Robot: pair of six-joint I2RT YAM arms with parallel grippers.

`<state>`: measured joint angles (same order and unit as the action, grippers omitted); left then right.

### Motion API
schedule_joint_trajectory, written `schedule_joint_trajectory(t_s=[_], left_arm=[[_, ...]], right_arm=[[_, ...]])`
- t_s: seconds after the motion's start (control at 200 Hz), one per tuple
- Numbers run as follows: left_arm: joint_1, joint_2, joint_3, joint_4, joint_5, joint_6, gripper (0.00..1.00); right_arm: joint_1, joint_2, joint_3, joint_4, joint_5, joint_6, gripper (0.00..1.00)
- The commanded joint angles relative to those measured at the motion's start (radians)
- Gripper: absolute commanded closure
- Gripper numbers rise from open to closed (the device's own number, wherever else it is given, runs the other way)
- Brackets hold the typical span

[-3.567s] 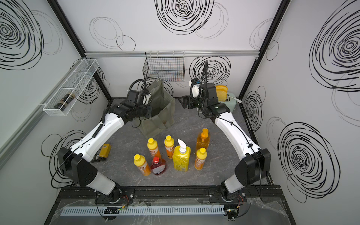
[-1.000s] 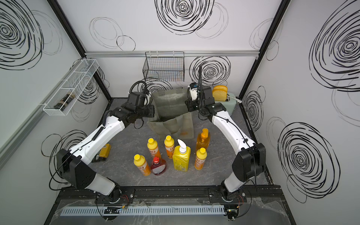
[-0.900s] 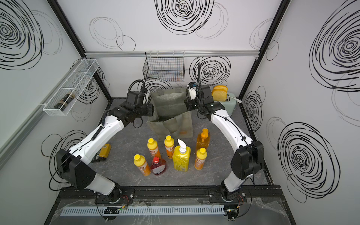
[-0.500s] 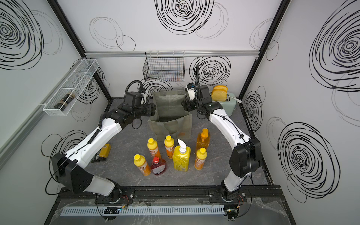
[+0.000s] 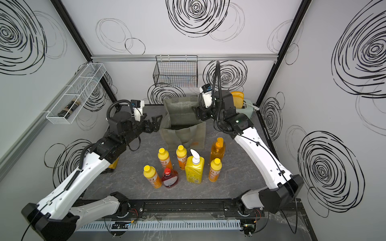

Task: Pack dish soap into the shopping bag
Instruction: Pick up the bottle of dish soap at the center of the board.

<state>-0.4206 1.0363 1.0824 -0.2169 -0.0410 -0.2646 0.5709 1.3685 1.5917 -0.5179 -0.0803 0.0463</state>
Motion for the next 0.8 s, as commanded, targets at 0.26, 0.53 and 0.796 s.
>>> schedule_joint_trajectory(t_s=[0.26, 0.53, 0.796], left_arm=[[0.136, -0.202, -0.155, 0.107, 0.229, 0.05, 0.04], [0.092, -0.235, -0.203, 0.112, 0.301, 0.082, 0.04], [0.09, -0.224, -0.234, 0.138, 0.368, 0.057, 0.04]], right_arm=[[0.174, -0.179, -0.086, -0.223, 0.053, 0.004, 0.26], [0.28, -0.251, -0.094, -0.391, 0.04, 0.023, 0.25], [0.39, -0.296, -0.151, -0.454, 0.023, 0.072, 0.24]])
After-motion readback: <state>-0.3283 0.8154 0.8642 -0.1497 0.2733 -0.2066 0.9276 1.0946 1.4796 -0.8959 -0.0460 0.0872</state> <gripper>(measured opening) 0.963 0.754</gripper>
